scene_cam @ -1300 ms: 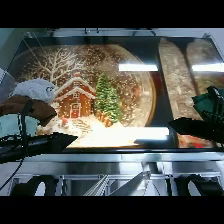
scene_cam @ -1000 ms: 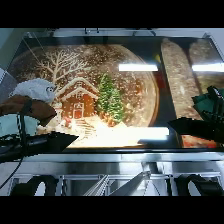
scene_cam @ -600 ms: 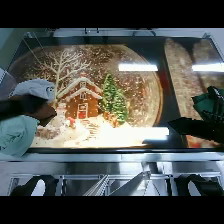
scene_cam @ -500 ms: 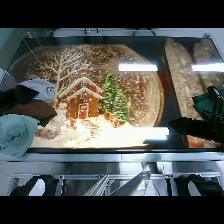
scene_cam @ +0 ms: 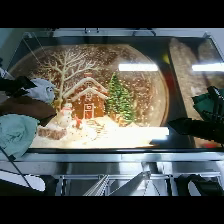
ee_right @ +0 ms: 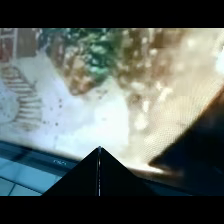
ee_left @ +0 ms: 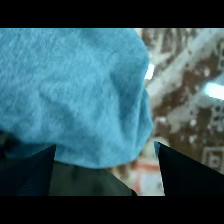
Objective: Fold the shirts.
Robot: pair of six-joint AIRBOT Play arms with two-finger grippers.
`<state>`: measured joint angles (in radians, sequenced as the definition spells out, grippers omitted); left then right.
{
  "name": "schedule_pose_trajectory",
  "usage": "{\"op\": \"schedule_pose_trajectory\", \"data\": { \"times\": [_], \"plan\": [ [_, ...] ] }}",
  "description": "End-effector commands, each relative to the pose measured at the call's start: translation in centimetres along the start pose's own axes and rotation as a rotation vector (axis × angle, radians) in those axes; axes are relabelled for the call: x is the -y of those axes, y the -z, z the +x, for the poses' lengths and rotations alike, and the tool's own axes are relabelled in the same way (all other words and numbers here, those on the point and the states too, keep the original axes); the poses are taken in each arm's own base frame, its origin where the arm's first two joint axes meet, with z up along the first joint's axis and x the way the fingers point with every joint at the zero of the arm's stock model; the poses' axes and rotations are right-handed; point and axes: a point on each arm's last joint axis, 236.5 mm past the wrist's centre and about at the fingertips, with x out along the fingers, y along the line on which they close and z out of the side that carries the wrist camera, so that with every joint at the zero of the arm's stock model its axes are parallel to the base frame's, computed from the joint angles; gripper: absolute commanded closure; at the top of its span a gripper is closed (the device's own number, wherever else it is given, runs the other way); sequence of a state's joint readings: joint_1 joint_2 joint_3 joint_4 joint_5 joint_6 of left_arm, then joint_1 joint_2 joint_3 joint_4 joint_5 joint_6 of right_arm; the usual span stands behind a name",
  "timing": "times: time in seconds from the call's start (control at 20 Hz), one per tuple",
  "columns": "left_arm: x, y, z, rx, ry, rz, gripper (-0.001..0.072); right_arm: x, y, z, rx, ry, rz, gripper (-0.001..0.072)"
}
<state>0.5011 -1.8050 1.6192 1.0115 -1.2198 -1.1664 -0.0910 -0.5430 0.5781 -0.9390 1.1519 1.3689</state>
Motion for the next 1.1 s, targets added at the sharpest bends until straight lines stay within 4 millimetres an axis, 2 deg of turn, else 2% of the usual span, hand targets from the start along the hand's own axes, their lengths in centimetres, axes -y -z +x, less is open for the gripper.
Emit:
{"op": "schedule_pose_trajectory", "data": {
  "times": [0.0, 0.05, 0.1, 0.15, 0.2, 0.25, 0.35, 0.45, 0.5, 0.6, 0.7, 0.8, 0.9, 1.0, 1.05],
  "plan": [
    [-1.9, 0.6, 4.6, -0.119, -0.032, 0.037, 0.0063, 0.0, 0.0, 0.0, 0.0, -0.001, 0.0, 0.0701],
    [-1.9, 1.2, 5.2, -0.161, -0.046, 0.065, 0.015, 0.0, 0.0, 0.0, 0.0, -0.001, 0.0, 0.0701],
    [-1.7, 1.6, 5.7, -0.199, -0.054, 0.089, 0.027, 0.0, 0.0, 0.0, 0.0, -0.001, 0.0, 0.0701],
    [-1.0, 1.8, 6.0, -0.229, -0.053, 0.112, 0.0523, 0.0, 0.0, 0.0, 0.0, -0.001, 0.0, 0.0701],
    [0.0, 1.6, 5.9, -0.237, -0.039, 0.132, 0.0715, 0.0, 0.0, 0.0, 0.0, -0.001, 0.0, 0.0701],
    [1.7, 0.8, 5.3, -0.227, -0.014, 0.154, 0.0696, 0.0, 0.0, 0.0, 0.0, -0.001, 0.0, 0.0701],
    [7.2, -1.1, 2.8, -0.174, 0.098, 0.207, 0.0696, 0.0, 0.0, 0.0, 0.0, 0.0, -0.001, 0.0701],
    [15.3, -2.8, -1.2, -0.085, 0.281, 0.281, 0.0695, 0.0, 0.0, 0.0, 0.001, 0.0, -0.001, 0.0701],
    [20.4, -2.5, -3.8, -0.048, 0.419, 0.34, 0.0695, 0.0, 0.0, 0.0, 0.001, 0.0, -0.001, 0.0701],
    [30.1, -0.1, -9.3, -0.003, 0.705, 0.447, 0.0695, 0.0, 0.0, 0.0, 0.001, 0.0, -0.001, 0.0701],
    [37.2, 3.7, -14.3, -0.004, 0.892, 0.54, 0.0695, 0.0, 0.0, 0.0, 0.001, 0.0, -0.001, 0.0701],
    [42.3, 7.9, -17.9, -0.031, 0.997, 0.645, 0.0694, 0.0, 0.0, 0.0, 0.001, 0.0, -0.001, 0.0701],
    [46.2, 11.7, -20.3, -0.048, 1.054, 0.746, 0.0694, 0.0, 0.0, 0.0, 0.001, 0.0, -0.001, 0.0701],
    [48.9, 15.0, -21.5, -0.078, 1.094, 0.816, 0.0694, 0.0, 0.0, 0.0, 0.001, 0.0, -0.001, 0.0701],
    [49.7, 16.1, -21.6, -0.1, 1.109, 0.834, 0.0694, 0.0, 0.0, 0.0, 0.001, 0.0, -0.001, 0.0701]
  ]
}}
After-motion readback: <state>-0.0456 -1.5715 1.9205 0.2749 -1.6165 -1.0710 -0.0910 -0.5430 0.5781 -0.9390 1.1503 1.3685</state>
